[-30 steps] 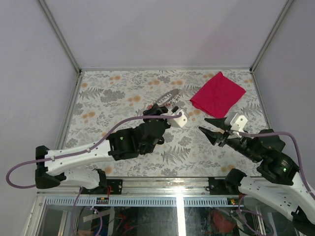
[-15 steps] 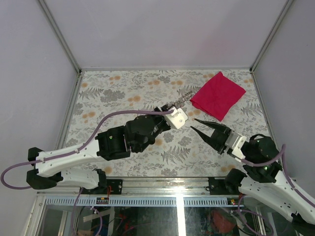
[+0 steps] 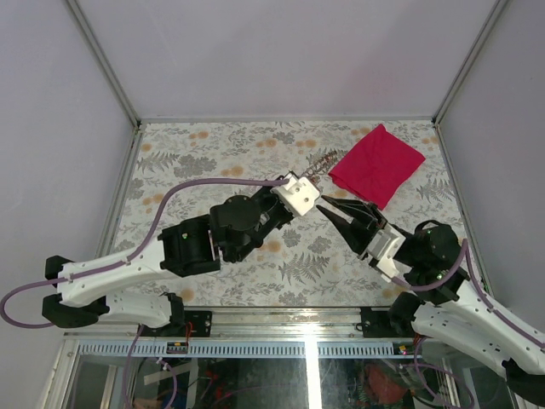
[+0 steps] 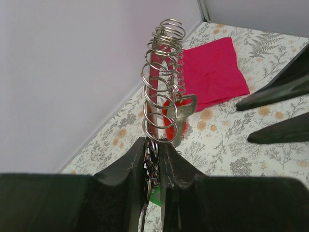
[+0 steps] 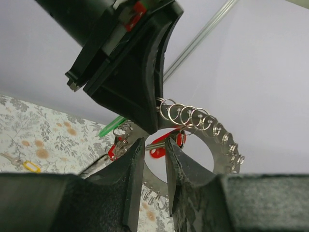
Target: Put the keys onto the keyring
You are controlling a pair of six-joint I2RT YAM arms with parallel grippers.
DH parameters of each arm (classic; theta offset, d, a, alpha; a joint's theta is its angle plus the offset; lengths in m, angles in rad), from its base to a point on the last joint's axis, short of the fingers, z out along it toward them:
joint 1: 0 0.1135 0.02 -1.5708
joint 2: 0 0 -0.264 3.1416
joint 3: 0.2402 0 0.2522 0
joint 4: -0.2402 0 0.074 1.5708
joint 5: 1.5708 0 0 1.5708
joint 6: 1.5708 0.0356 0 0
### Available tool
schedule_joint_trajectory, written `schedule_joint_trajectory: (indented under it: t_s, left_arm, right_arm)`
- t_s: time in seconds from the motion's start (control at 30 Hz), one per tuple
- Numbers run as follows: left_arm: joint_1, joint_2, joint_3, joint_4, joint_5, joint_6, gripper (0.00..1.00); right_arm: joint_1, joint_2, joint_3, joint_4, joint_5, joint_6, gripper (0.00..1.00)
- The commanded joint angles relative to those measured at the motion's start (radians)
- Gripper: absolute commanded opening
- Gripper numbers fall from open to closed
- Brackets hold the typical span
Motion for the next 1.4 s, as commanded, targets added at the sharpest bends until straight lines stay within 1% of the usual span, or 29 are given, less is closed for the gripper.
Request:
schedule_joint_trajectory:
  t_s: [0.0, 0.23, 0.67, 0.93, 1.0, 1.27, 1.37]
  left_arm:
    - [-0.01, 0.007, 0.057, 0.039, -0.01, -0.052, 0.0]
    - [-0.01, 0.023, 0.096, -0.016, -0.006, -0.09, 0.0]
    - [-0.013, 0.026, 0.125, -0.067, 0.021, -0.142, 0.0]
    - [-0.012, 0.023, 0.125, -0.091, 0.027, -0.159, 0.0]
    - [-0.012, 0.02, 0.125, -0.093, 0.028, -0.162, 0.0]
    - [-0.012, 0.012, 0.128, -0.11, 0.033, -0.175, 0.0]
    - [-0.013, 0.009, 0.129, -0.11, 0.04, -0.178, 0.0]
  right_arm:
    - [0.003, 0.044, 0.06, 0.098, -0.039, -0.101, 0.3]
    - [0.003, 0.091, 0.094, 0.11, -0.062, -0.198, 0.31]
    - [0.003, 0.157, 0.147, 0.036, -0.041, -0.361, 0.3]
    - [0.003, 0.181, 0.162, -0.009, -0.03, -0.417, 0.3]
    - [0.004, 0.184, 0.163, -0.025, -0.02, -0.46, 0.3]
    - [0.003, 0.197, 0.161, -0.031, 0.003, -0.502, 0.32]
    - [0.004, 0.205, 0.161, -0.016, 0.012, -0.504, 0.29]
